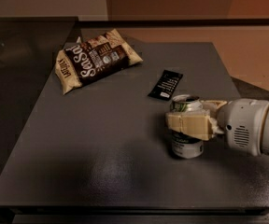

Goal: Place 7up can upright

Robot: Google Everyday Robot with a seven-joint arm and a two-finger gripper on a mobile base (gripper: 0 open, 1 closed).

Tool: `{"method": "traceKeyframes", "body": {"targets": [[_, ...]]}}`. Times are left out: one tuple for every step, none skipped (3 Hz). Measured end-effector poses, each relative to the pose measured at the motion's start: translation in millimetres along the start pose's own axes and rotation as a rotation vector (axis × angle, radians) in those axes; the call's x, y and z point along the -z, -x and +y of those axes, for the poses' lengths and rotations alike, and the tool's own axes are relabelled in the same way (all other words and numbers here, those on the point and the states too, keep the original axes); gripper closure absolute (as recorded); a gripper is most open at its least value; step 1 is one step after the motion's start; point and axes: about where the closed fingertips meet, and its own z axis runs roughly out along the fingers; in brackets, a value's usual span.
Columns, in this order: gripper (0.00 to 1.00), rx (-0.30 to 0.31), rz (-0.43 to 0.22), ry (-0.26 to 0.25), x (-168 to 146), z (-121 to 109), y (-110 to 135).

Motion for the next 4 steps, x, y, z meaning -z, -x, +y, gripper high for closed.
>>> {"method": "traceKeyframes", "body": {"targets": [[1.0, 0.054, -0.129, 0.085, 8.4, 19.3, 32.3], [1.0, 0.186, -0.222, 0.13, 14.6, 35.1, 56.2], [1.0, 0.305, -0.266, 0.123, 17.2, 45.4, 60.7], [1.0, 0.377, -0.3, 0.109, 18.9, 49.3, 54.6]]}}
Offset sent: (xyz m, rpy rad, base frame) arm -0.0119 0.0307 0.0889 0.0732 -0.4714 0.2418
